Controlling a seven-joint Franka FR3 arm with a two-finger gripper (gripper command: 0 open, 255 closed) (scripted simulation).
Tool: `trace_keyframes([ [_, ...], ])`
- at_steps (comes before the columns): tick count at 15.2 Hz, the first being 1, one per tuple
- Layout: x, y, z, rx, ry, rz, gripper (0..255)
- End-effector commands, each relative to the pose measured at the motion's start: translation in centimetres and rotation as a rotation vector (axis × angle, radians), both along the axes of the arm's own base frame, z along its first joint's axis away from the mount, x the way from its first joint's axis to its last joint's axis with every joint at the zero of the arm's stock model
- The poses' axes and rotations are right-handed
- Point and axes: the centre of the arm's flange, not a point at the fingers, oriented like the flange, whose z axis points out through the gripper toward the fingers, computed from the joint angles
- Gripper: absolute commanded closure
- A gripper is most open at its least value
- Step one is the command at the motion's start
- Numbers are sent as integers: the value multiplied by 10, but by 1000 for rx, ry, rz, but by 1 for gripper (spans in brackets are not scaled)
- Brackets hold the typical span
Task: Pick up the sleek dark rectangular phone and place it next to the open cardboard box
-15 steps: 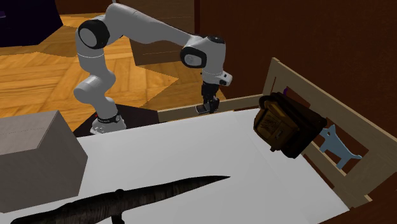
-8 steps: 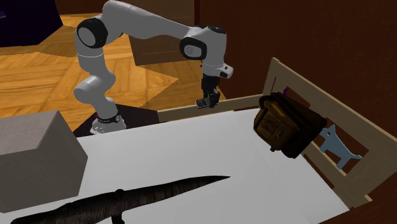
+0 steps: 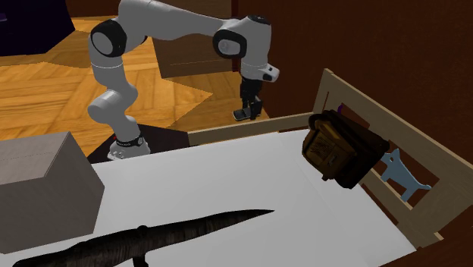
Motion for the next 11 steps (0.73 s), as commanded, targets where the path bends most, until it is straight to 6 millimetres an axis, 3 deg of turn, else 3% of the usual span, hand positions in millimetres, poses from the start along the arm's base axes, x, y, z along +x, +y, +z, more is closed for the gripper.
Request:
trace_keyframes([
  [1,0,1,11,0,0,0,255],
  [11,0,1,63,0,0,0,255],
])
